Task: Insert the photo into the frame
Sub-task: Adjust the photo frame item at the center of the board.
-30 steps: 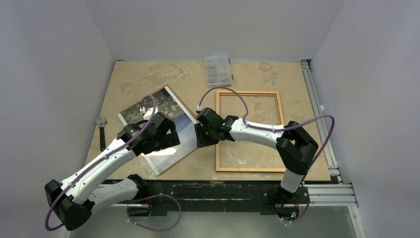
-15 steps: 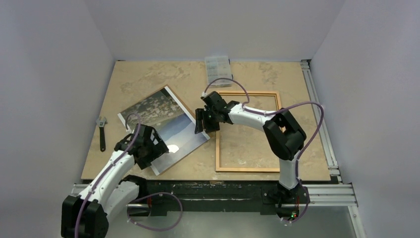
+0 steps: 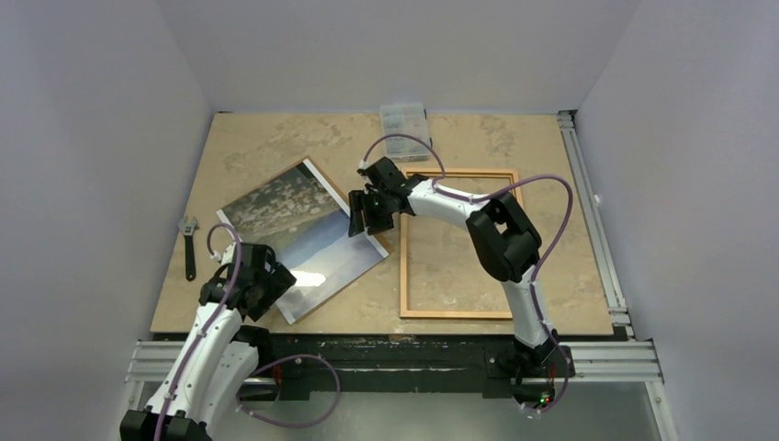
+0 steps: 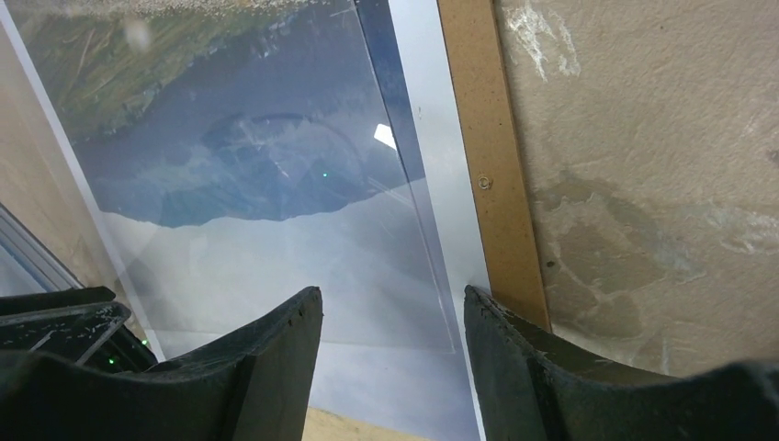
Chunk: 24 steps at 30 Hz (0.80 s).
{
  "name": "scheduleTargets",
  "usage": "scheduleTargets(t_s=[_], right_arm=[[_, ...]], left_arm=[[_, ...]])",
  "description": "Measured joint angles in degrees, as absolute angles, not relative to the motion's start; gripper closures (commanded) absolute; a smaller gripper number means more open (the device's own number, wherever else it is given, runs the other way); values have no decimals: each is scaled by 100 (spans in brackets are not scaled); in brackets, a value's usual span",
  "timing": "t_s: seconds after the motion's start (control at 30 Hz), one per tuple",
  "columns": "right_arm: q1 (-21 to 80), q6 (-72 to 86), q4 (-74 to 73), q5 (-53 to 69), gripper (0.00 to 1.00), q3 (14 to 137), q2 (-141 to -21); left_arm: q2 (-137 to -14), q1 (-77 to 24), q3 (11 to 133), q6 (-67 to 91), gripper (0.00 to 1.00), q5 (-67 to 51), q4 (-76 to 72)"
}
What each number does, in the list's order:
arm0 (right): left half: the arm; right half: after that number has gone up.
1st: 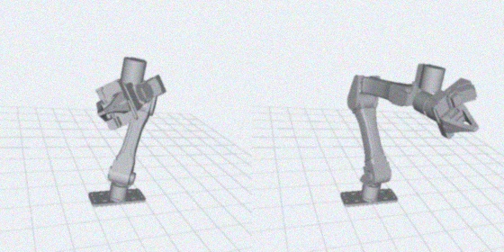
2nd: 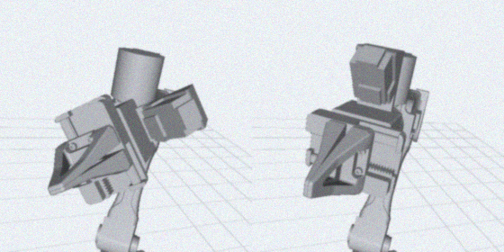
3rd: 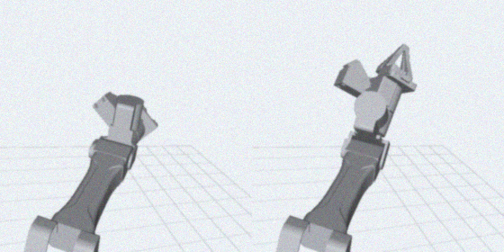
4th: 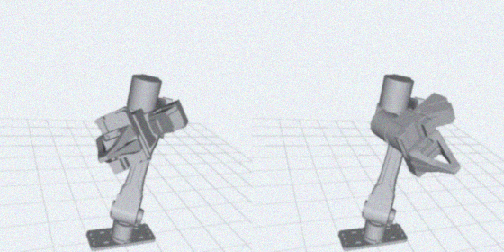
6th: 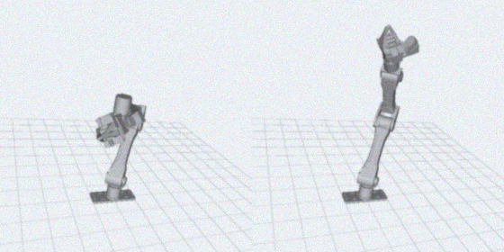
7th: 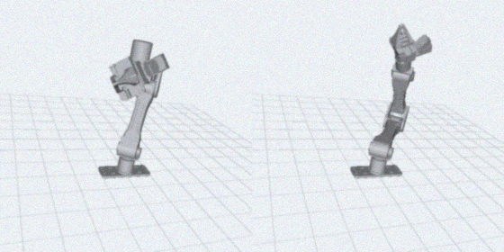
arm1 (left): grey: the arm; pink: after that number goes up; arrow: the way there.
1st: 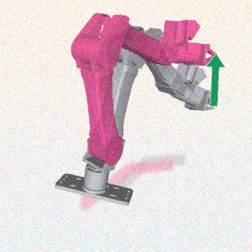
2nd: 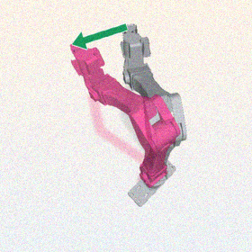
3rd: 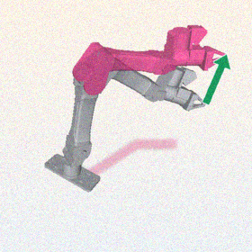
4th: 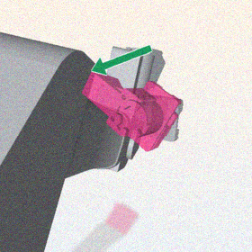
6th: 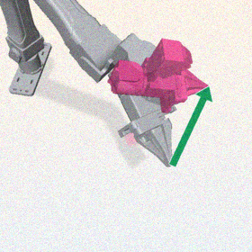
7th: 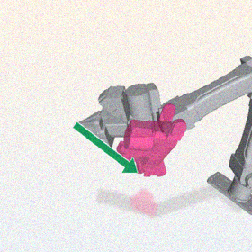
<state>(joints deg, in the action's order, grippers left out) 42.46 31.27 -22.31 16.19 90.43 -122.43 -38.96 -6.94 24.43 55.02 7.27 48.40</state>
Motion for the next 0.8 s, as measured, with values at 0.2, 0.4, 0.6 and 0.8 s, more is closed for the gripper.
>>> scheduleTargets(t_s=[0.2,0.4,0.6,0.8], right_arm=[[4193,3050,-2147,1933,43,9065,-12307],[4088,3122,-1603,2530,44,8742,-12285],[3972,3409,-753,3267,45,8237,-12234],[3894,3913,8,3975,45,7634,-12127]], left_arm=[[-4213,-681,2436,5599,21,858,4901],[-4576,-681,2438,5568,22,851,4744],[-4569,-676,2438,5468,23,821,4604],[-4348,-676,2436,5430,25,716,4591]])
